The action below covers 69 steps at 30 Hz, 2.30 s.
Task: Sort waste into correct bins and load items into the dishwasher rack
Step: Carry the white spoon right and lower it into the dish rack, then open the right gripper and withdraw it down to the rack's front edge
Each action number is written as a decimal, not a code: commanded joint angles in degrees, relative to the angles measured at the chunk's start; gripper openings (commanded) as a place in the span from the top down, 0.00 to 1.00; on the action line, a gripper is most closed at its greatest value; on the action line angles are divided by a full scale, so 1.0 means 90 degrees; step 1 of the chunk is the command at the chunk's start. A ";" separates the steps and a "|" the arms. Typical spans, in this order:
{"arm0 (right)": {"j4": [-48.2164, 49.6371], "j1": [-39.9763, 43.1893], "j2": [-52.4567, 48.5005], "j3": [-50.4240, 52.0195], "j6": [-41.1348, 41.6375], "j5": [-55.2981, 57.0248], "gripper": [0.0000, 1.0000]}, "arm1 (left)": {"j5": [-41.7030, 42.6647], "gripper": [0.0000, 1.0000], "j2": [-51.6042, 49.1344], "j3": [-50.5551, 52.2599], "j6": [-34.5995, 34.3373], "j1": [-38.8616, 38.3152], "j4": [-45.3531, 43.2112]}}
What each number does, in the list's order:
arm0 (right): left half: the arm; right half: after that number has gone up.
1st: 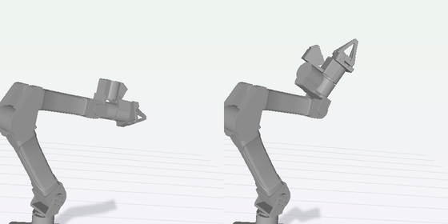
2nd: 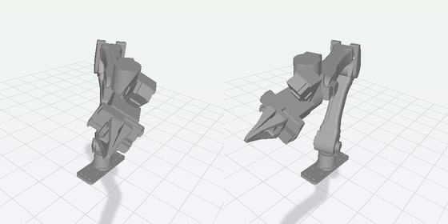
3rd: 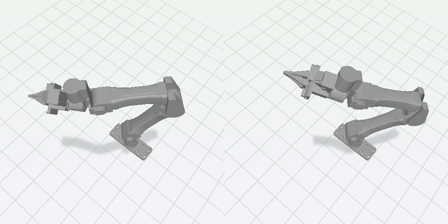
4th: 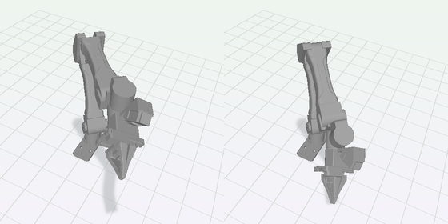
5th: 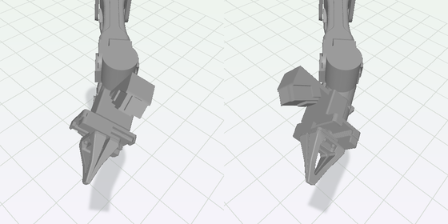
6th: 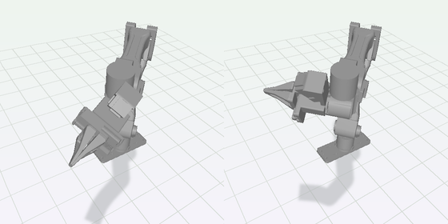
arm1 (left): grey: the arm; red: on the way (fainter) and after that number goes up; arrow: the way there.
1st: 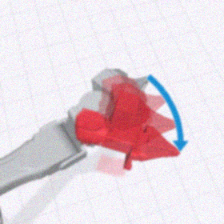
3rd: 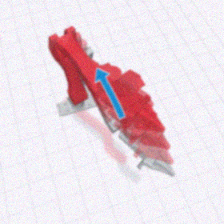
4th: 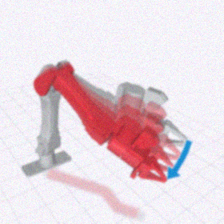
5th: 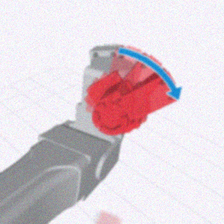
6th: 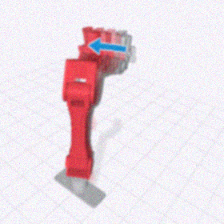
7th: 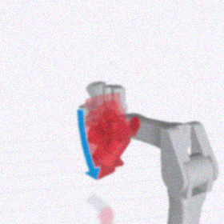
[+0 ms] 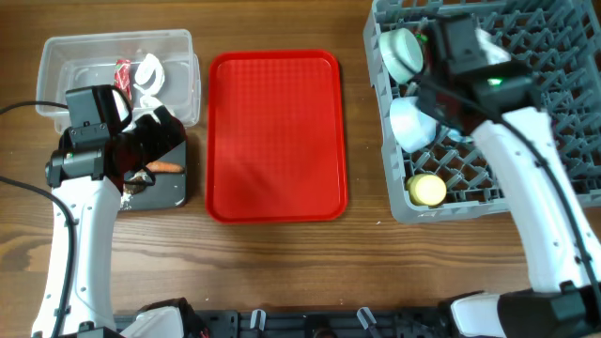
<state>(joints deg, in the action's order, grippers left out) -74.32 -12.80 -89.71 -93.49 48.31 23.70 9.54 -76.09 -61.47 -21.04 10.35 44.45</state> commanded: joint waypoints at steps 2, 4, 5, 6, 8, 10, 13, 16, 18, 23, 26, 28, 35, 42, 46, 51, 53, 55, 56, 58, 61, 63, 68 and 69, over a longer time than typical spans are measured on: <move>-0.0658 0.0729 0.0119 0.0044 0.1698 0.0913 0.96 | 0.0078 0.00 -0.0022 -0.0068 0.0126 0.0000 -0.0002; -0.0806 0.1035 0.0119 0.0121 0.1996 0.0882 0.96 | 0.0078 0.00 -0.0022 -0.0068 0.0126 0.0000 -0.0002; -0.0801 0.1156 0.0119 0.0175 0.2033 0.0869 0.96 | 0.0078 0.00 -0.0022 -0.0068 0.0126 0.0000 -0.0002; -0.0746 0.1260 0.0119 0.0255 0.2030 0.0867 0.96 | 0.0078 0.00 -0.0022 -0.0068 0.0126 0.0000 -0.0002; -0.0605 0.1426 0.0119 0.0471 0.2035 0.0862 0.96 | 0.0078 0.00 -0.0022 -0.0068 0.0126 0.0000 -0.0002; -0.0427 0.1549 0.0117 0.0750 0.2030 0.0787 0.96 | 0.0078 0.00 -0.0022 -0.0068 0.0126 0.0000 -0.0002; 0.0056 0.1673 0.0117 0.1277 0.2030 0.0653 0.96 | 0.0078 0.00 -0.0022 -0.0068 0.0126 0.0000 -0.0002; 0.0733 0.1761 0.0117 0.1906 0.2025 0.0525 0.96 | 0.0078 0.00 -0.0022 -0.0068 0.0126 0.0000 -0.0002; 0.1100 0.1785 0.0117 0.2254 0.2025 0.0495 0.96 | 0.0078 0.00 -0.0022 -0.0068 0.0126 0.0000 -0.0002; 0.1812 0.1783 0.0117 0.2992 0.2030 0.0408 0.94 | 0.0078 0.00 -0.0022 -0.0068 0.0126 0.0000 -0.0002; 0.1858 0.1783 0.0114 0.3082 0.2028 0.0408 0.62 | 0.0078 0.00 -0.0022 -0.0068 0.0126 0.0000 -0.0002; 0.1858 0.1783 0.0119 0.3082 0.1950 0.0408 0.25 | 0.0078 0.00 -0.0022 -0.0068 0.0126 0.0000 -0.0002; 0.1802 0.1783 0.0410 0.2994 0.1294 0.0223 0.21 | 0.0078 0.00 -0.0022 -0.0068 0.0126 0.0000 -0.0002; 0.1460 0.1783 0.2118 0.2715 -0.0029 -0.0427 0.19 | 0.0078 0.00 -0.0022 -0.0068 0.0126 0.0000 -0.0002; 0.1481 0.1783 0.3378 0.2715 -0.1484 -0.1382 0.12 | 0.0078 0.00 -0.0022 -0.0068 0.0126 0.0000 -0.0002; 0.1486 0.1783 0.4889 0.2715 -0.3143 -0.3089 0.00 | 0.0078 0.00 -0.0022 -0.0068 0.0126 0.0000 -0.0002; 0.1474 0.1783 0.5476 0.2715 -0.3126 -0.3653 0.00 | 0.0078 0.00 -0.0022 -0.0068 0.0126 0.0000 -0.0002; 0.1435 0.1783 0.5952 0.2715 -0.2997 -0.3888 0.00 | 0.0078 0.00 -0.0022 -0.0068 0.0126 0.0000 -0.0002; 0.1428 0.1783 0.6132 0.2718 -0.3016 -0.3857 0.00 | 0.0078 0.00 -0.0022 -0.0068 0.0126 0.0000 -0.0002; 0.1341 0.1783 0.6484 0.2718 -0.3067 -0.3575 0.00 | 0.0078 0.00 -0.0022 -0.0068 0.0126 0.0000 -0.0002; 0.1302 0.1783 0.6698 0.2720 -0.3084 -0.3388 0.00 | 0.0078 0.00 -0.0022 -0.0068 0.0126 0.0000 -0.0002; 0.1307 0.1783 0.6725 0.2725 -0.3177 -0.3028 0.00 | 0.0078 0.00 -0.0022 -0.0068 0.0126 0.0000 -0.0002; 0.1717 0.1783 0.6713 0.2946 -0.3988 -0.2963 0.00 | 0.0078 0.00 -0.0022 -0.0068 0.0126 0.0000 -0.0002; 0.1923 0.1783 0.6713 0.3067 -0.4070 -0.2943 0.00 | 0.0078 0.00 -0.0022 -0.0068 0.0126 0.0000 -0.0002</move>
<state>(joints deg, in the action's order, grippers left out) -59.88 3.11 -29.65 -68.07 17.47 -4.60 9.54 -76.14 -61.47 -21.04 10.35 44.56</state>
